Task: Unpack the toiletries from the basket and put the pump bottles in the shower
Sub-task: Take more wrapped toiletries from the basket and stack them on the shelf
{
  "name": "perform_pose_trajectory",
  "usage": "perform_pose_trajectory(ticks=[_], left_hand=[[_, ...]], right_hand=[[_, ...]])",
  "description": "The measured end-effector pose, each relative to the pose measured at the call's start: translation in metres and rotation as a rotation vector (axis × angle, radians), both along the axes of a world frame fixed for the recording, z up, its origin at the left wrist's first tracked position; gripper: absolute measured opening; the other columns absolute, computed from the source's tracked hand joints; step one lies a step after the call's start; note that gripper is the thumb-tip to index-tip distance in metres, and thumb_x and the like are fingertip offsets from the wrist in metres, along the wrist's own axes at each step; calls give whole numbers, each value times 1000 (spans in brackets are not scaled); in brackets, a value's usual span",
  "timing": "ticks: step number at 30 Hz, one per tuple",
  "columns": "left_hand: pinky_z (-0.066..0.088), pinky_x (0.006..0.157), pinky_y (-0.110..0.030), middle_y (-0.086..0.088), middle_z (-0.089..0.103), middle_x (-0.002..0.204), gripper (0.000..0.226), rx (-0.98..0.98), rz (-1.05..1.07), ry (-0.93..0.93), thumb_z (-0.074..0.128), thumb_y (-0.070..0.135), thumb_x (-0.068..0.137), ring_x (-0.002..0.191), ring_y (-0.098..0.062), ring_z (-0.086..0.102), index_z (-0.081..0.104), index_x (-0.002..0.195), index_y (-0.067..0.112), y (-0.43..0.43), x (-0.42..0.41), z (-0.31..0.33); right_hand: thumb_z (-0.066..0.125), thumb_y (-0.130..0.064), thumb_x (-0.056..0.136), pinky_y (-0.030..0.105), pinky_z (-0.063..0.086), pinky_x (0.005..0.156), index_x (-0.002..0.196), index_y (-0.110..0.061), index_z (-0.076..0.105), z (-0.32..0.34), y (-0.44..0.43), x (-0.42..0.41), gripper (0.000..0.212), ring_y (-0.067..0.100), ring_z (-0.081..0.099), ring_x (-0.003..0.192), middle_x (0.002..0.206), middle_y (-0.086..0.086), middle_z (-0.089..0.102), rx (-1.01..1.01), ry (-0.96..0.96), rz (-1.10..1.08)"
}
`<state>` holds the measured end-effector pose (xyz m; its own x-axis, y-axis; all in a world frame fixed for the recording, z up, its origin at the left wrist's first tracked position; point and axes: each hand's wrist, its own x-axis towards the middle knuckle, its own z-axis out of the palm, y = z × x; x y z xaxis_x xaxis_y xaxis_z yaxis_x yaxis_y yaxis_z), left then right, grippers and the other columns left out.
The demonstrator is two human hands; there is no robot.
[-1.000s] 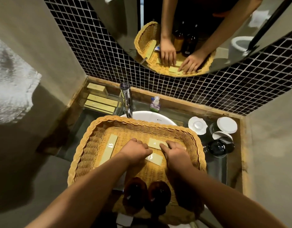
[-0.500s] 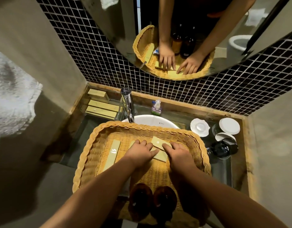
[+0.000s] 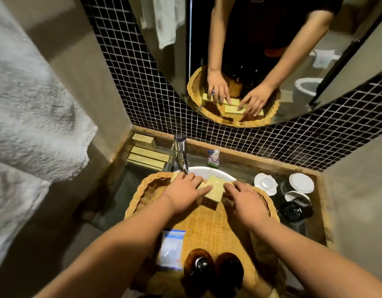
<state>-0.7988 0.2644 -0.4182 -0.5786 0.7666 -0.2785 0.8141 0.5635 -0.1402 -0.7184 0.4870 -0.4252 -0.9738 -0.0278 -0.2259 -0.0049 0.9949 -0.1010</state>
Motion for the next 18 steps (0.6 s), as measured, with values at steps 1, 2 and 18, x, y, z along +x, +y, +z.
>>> perform_pose_trajectory(ticks=[1,2,18], left_hand=[[34,104,-49,-13,30,153,86,7,13,9,61,16,93,135,-35,31,7,156,36,-6,-3,5],[35,103,-48,-13,31,152,87,13,24,27,61,15,92,134,-35,32,6,156,36,-11,-6,10],[30,109,-55,-13,32,154,77,88,214,85,56,26,97,141,-34,27,7,152,48,-116,-76,45]], right_hand=[[69,-13,83,38,42,106,149,-33,33,6,-3,-3,78,27,40,133,150,4,41,1,13,-10],[68,-13,84,38,42,107,150,-34,32,11,-7,-6,79,26,39,134,150,4,40,-3,25,-18],[72,-18,83,43,40,105,149,-35,30,58,-114,-89,79,32,38,133,149,8,39,55,188,-11]])
